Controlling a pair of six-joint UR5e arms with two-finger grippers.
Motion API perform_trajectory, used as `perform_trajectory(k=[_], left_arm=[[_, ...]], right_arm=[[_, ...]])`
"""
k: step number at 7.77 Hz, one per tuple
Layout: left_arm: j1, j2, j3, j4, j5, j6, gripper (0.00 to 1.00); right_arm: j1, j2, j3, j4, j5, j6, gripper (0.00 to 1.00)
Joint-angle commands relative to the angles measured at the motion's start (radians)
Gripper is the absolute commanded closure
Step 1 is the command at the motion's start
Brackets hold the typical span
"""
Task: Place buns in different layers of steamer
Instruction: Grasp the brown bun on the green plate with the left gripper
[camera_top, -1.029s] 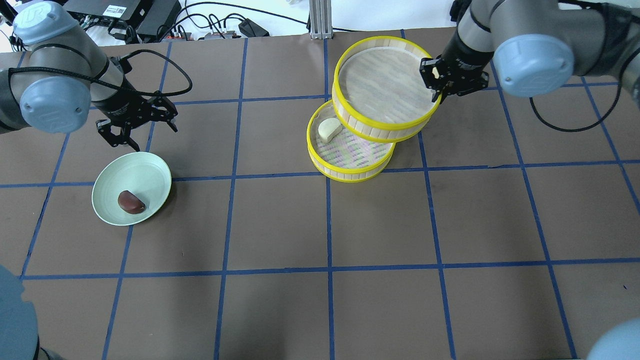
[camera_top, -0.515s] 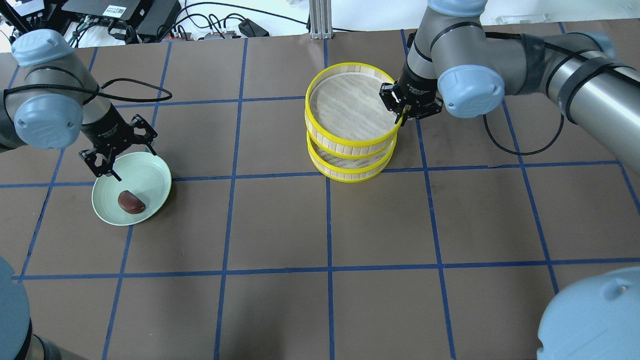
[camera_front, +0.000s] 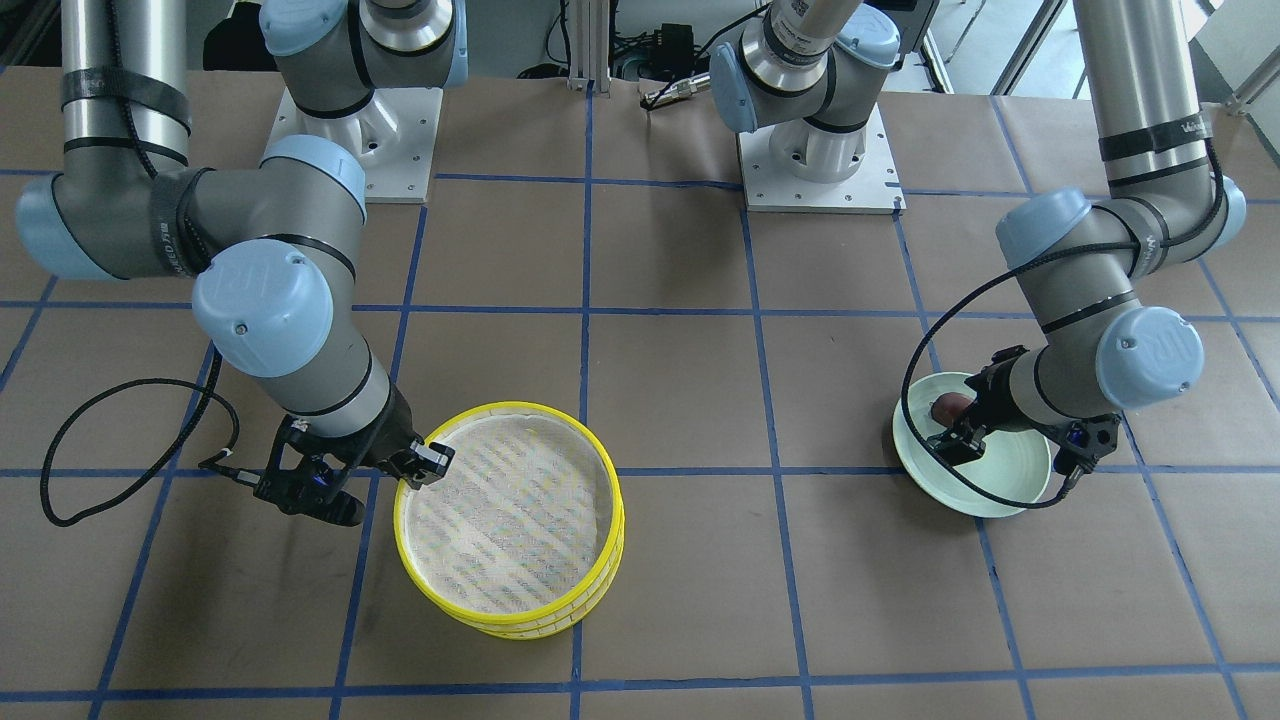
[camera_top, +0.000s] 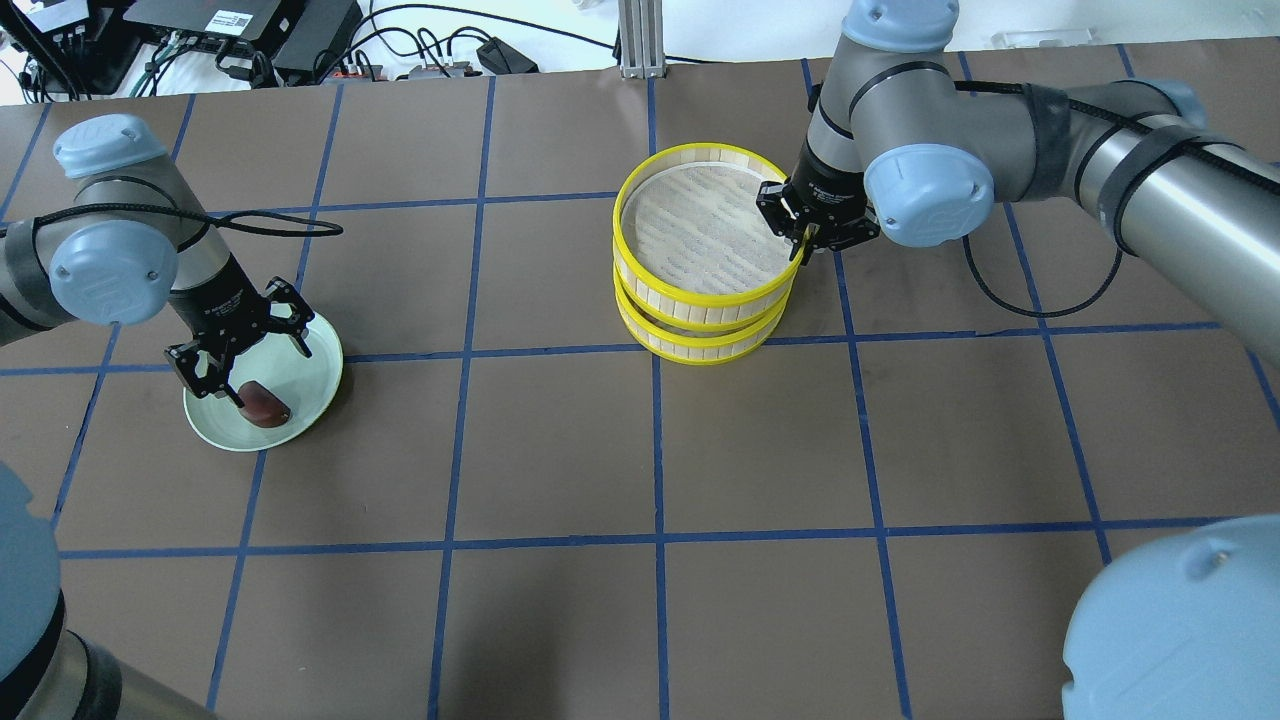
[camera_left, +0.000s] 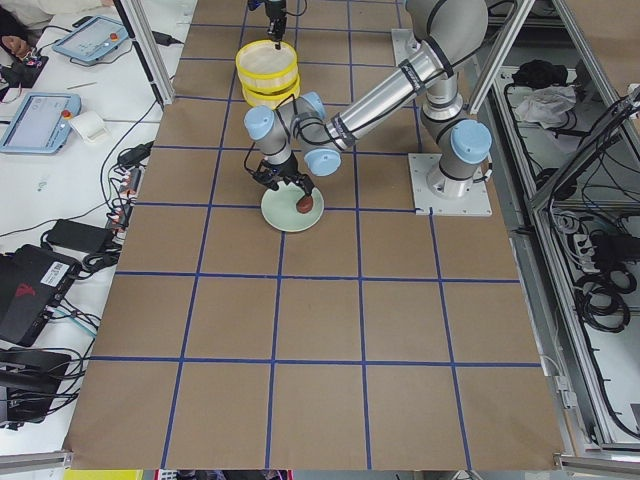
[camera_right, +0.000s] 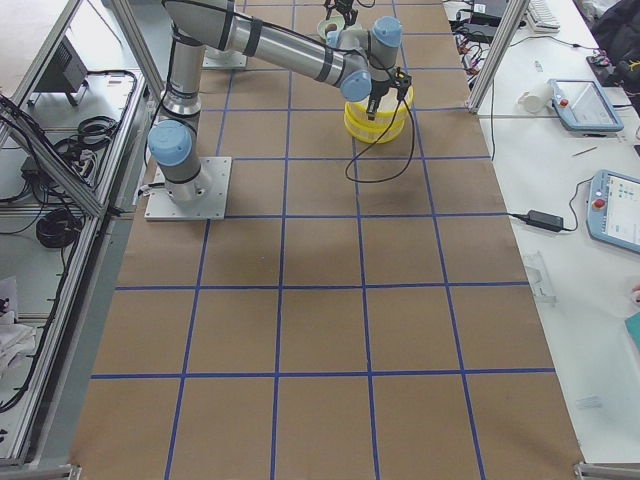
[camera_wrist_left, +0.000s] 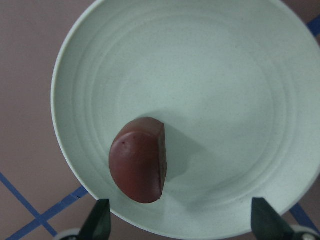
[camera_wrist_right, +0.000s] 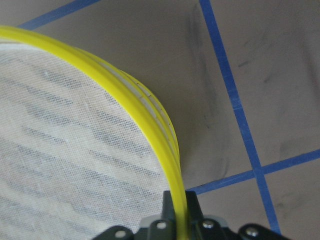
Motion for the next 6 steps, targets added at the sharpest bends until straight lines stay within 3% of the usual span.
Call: perform_trajectory(k=[1,5,6], left_arm=[[0.011,-0.022,-0.018,-0.002,0.033,0.002,0.07],[0.011,-0.039,-0.018,-0.017,0.072,0.007,0.07],[0.011,-0.040,-0.017,-0.017,0.073,0.007,0.12]], right_arm=[[0.000,0.001,0.002,0.000,-0.010,0.008,1.00],[0.000,0.001,0.007,0.001,0.002,0.014,1.00],[0.000,0.001,0.010,0.001,0.002,0.014,1.00]])
